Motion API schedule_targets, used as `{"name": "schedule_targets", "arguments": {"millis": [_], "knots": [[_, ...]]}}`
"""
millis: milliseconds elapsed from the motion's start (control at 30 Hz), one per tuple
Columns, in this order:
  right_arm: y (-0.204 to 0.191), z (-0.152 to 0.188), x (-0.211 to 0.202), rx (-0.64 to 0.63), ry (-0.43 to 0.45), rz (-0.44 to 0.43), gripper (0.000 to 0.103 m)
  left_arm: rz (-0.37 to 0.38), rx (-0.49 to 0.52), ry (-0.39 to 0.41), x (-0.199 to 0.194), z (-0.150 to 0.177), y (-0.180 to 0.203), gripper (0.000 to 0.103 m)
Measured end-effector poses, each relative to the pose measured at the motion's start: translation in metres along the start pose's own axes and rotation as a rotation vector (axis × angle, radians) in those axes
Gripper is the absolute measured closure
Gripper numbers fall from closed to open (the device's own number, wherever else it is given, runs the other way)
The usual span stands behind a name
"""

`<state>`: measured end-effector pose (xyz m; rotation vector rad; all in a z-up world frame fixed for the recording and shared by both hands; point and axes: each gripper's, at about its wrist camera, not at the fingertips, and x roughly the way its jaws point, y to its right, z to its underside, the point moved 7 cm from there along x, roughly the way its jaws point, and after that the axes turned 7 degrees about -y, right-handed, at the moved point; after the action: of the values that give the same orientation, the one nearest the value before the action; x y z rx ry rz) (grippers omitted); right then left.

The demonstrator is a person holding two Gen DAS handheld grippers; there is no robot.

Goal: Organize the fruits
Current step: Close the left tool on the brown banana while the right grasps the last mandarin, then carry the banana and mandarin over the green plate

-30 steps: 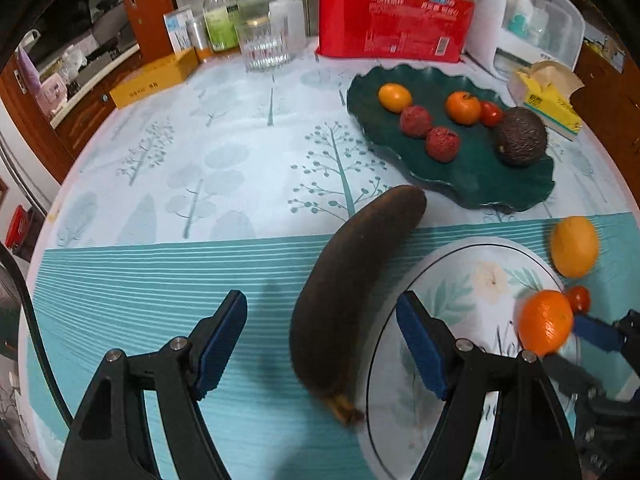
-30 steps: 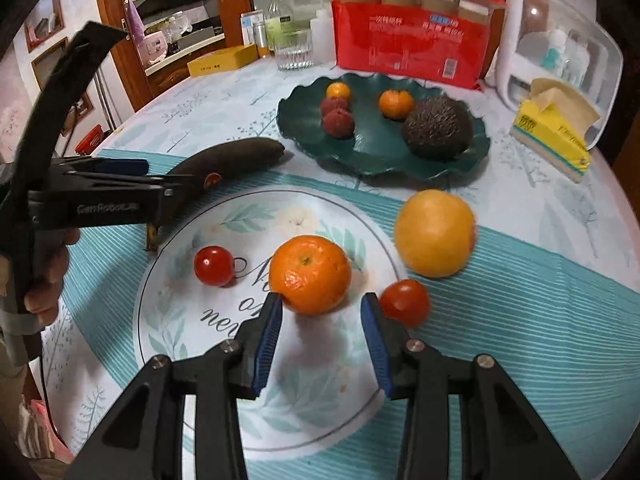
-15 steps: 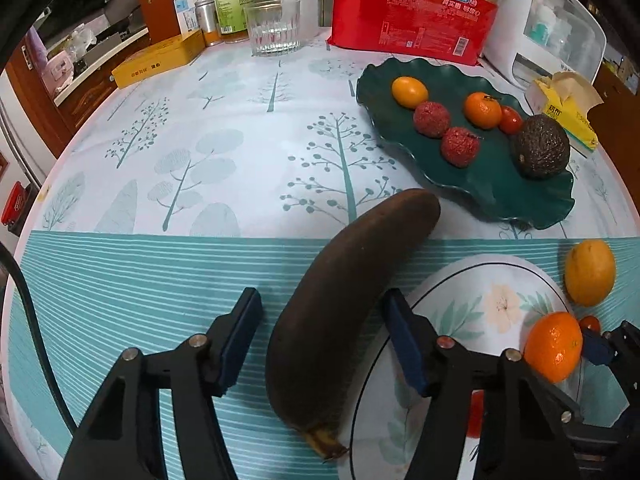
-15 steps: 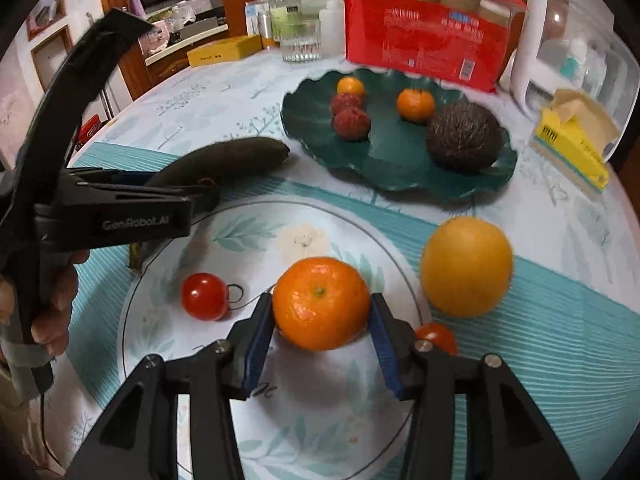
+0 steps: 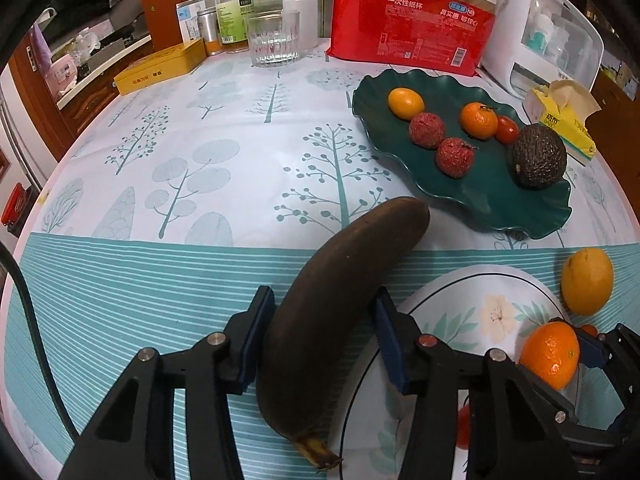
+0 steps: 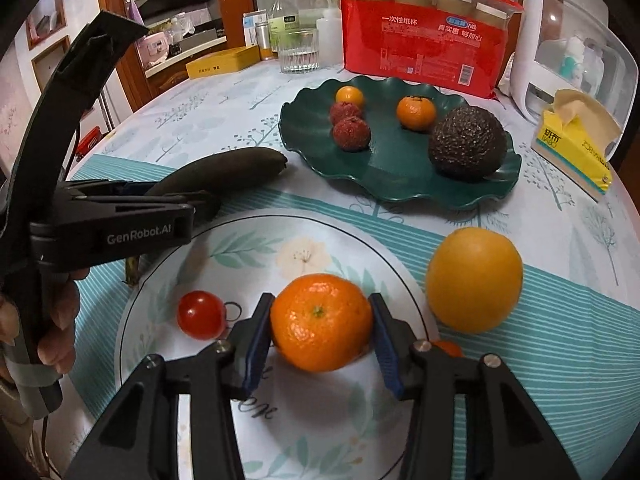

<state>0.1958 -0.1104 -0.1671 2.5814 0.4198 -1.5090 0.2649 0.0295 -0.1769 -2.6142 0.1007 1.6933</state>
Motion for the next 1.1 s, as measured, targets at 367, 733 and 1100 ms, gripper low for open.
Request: {"name": "schedule_targets", "arguments": {"millis": [367,733,1100], "knots": [[0.002,0.008,-0.020,0.018,0.033,-0.006,0.058,0.102,-0.099,0.005,-0.012,0.019,-0.016,0.072],[0.006,0.009,-0.061,0.035,0.092,-0.011,0.058,0.132,-0.097,0.105,-0.080,0.025,-0.020,0.072],[0.025,-0.056,-0.154,0.052,0.172,-0.085,0.058,0.141,0.041,0.261,-0.211,-0.033,0.014,0.072]]}}
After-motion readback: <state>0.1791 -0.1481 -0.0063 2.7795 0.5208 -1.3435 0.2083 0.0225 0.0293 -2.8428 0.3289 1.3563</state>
